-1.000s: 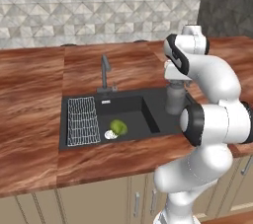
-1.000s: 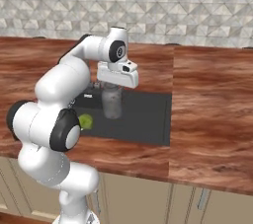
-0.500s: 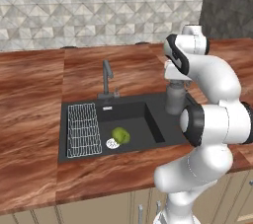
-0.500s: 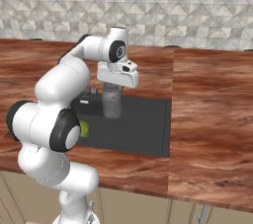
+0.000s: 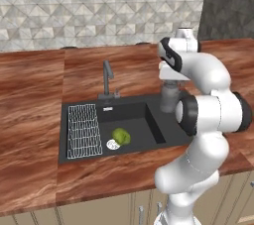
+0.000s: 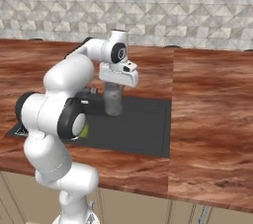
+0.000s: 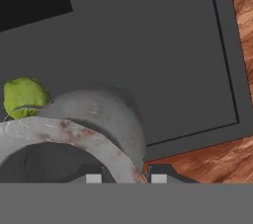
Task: Pick the jug and cup and place them in the sink. Then turn on the water.
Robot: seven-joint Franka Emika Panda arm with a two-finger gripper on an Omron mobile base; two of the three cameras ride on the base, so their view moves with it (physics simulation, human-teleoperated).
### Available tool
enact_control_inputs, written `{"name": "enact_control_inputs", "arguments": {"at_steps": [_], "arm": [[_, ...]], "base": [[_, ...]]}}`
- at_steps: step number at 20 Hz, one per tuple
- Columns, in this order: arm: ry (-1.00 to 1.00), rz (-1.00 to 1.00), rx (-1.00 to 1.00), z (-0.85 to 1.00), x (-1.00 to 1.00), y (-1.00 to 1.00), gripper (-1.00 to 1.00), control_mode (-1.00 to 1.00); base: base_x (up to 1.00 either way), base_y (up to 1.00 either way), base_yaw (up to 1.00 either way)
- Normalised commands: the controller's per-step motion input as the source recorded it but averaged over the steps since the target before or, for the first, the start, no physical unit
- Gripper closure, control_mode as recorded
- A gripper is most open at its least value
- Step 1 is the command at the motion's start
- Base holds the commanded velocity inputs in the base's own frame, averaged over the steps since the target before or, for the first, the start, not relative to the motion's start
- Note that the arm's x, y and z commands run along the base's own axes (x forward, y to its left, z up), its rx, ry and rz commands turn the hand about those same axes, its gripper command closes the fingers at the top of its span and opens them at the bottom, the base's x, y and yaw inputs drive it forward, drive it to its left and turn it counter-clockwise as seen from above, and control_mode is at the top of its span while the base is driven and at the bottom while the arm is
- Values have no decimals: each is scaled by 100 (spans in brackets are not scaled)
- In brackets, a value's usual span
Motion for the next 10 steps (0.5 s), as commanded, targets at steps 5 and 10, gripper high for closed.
{"name": "enact_control_inputs", "arguments": {"at_steps": [5,10], "arm": [[5,0,0,-16,28,29,100,-100],[5,0,0,-15,9,37,100,-100]], "base": [[0,0,0],[0,0,0]]}}
